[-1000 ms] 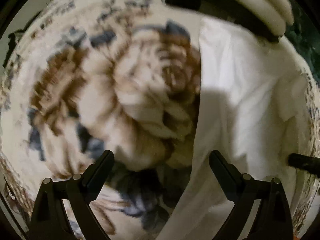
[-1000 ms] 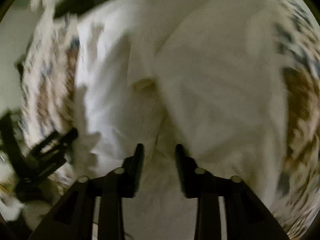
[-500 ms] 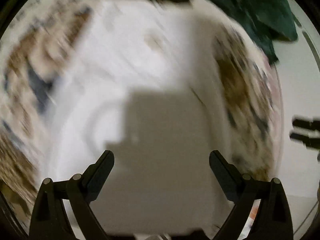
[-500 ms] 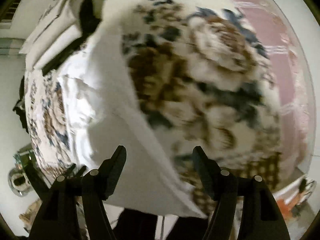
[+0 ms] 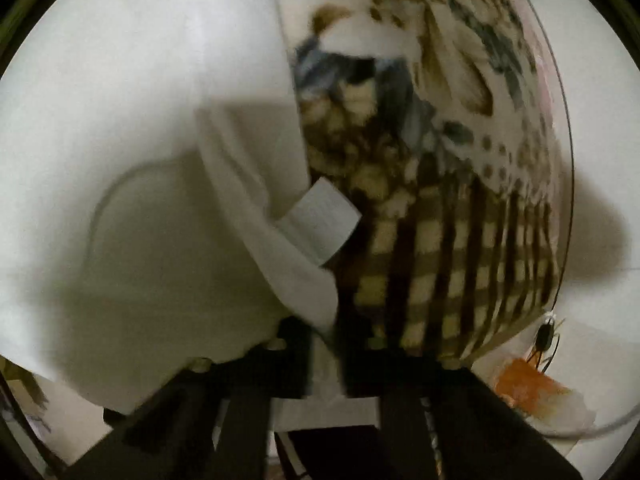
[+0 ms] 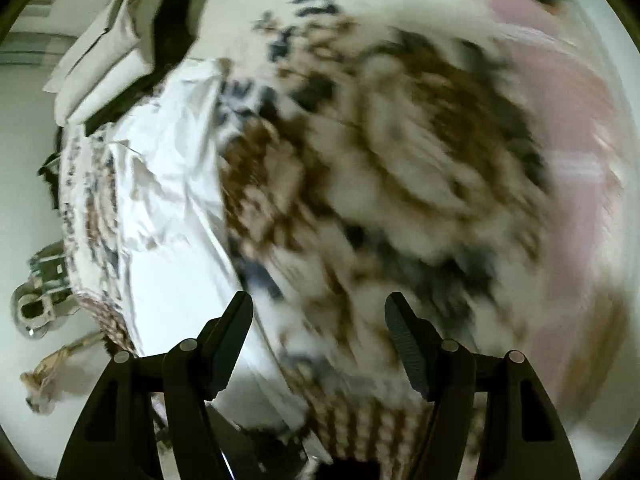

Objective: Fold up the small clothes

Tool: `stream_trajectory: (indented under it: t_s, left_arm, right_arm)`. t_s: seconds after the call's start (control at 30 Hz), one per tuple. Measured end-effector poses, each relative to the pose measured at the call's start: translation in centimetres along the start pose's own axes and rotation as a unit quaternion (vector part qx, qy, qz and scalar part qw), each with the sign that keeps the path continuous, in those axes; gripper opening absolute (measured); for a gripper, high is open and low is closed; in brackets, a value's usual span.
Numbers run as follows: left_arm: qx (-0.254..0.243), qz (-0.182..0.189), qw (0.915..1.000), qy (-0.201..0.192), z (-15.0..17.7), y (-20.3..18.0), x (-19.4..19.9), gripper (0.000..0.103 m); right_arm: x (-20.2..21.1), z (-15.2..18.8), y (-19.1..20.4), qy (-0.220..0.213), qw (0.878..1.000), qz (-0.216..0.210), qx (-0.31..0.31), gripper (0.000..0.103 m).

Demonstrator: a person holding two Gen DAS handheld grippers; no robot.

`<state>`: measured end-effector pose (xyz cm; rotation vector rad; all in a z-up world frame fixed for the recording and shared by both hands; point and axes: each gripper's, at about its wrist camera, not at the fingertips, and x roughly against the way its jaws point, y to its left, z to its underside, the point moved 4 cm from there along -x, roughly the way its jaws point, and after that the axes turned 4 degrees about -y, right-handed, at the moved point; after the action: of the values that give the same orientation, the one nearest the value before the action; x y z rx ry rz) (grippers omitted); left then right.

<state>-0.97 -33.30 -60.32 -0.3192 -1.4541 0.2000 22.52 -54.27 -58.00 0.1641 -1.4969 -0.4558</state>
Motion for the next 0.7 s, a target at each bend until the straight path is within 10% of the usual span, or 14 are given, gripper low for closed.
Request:
stream_trajectory:
  t_s: [0.23, 0.43, 0.47, 0.57, 0.7]
  left_arm:
    - [0.03, 0.023, 0.9976, -0.058, 1.4, 3.1, 4.9, 0.002]
    - [0.049, 0.043, 0.9936, -0.092, 1.6, 5.5, 9.2, 0.002]
    - [0.052, 0.044, 0.9928, -0.099, 1.6, 5.7, 9.8, 0.002]
    - [0.067, 0.048, 0.9901, -0.113, 1.8, 7.0, 11.6, 0.002]
    - [0.093, 0.054, 0.9851, -0.134, 1.9, 9.7, 14.2, 0.002]
  right_arm:
    - [-6.4, -10.6, 5.9, -0.005, 0.991, -0.128, -0.031, 0.071]
    - [-12.6, -17.2, 9.3, 0.011, 0.987, -0.136, -0.091, 0.07]
    - [-13.2, -17.5, 9.6, 0.012, 0.986, -0.135, -0.097, 0.066]
    - [-14.3, -17.9, 11.1, 0.011, 0.988, -0.115, -0.106, 0.007]
    - [-12.6, -17.6, 14.4, -0.02, 0.995, -0.072, -0.071, 0.005]
